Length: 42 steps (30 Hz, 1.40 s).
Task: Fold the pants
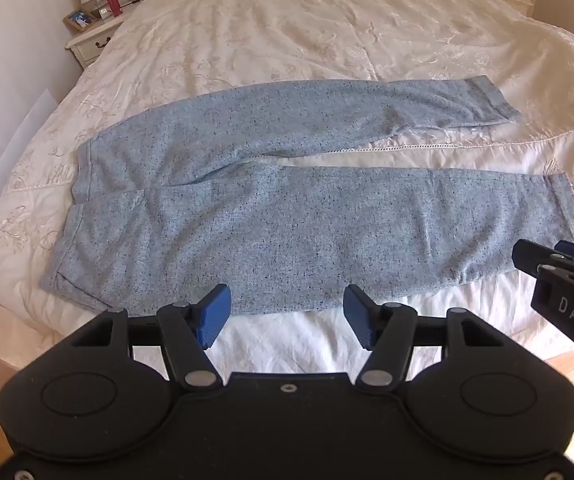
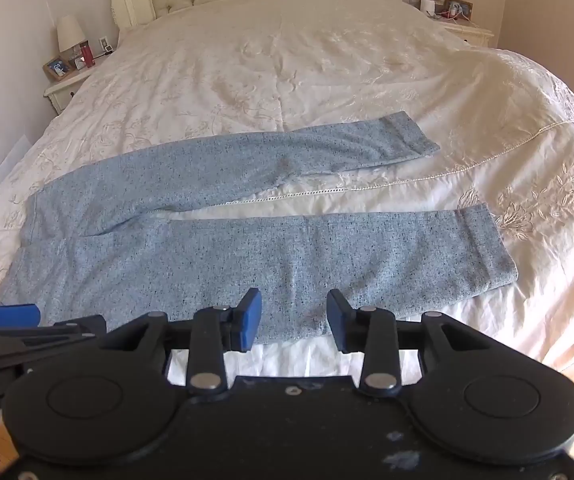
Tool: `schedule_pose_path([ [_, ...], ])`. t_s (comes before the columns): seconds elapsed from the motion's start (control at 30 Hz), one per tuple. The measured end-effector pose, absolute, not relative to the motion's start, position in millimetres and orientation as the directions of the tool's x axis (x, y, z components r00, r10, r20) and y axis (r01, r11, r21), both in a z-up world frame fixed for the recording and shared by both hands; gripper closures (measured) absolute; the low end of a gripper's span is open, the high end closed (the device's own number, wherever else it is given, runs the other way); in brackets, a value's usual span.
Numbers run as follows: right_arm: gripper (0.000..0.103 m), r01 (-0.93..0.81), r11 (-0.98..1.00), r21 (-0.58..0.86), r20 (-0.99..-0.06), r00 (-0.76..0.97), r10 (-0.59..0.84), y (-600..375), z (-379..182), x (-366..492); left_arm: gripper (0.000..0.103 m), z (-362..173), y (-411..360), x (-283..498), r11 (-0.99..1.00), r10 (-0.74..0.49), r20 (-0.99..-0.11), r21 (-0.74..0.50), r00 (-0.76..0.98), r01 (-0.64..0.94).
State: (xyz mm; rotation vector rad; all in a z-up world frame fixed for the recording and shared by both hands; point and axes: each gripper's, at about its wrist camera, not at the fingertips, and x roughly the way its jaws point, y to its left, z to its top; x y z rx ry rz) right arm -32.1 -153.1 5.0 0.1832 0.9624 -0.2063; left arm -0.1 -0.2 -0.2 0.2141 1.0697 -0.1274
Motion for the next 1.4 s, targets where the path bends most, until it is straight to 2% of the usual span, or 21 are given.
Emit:
schedule_pose_path([
  [0.13, 0.064, 0.276, 0.96, 0.049, -0.811, 0.572, -0.123, -151, 7, -36, 0.039, 0, 0, 0, 0.972, 0.001, -0.88, 0.113, 0.475, 0.208],
  [1.1, 0.065, 0.242, 0.97, 0.036, -0.859, 0.504, -0.094, -145, -5, -29, 0.039, 5, -1, -1, 0.974, -0.015, -0.865, 0.101, 0.502, 0.203],
  [1.4, 0.065, 0.23, 0.972, 0.049, -0.861, 0.502, -0.076, -147, -7, -25, 0.04, 0, -3, 4, 0.973, -0.016, -0.886, 0.093, 0.463, 0.212],
])
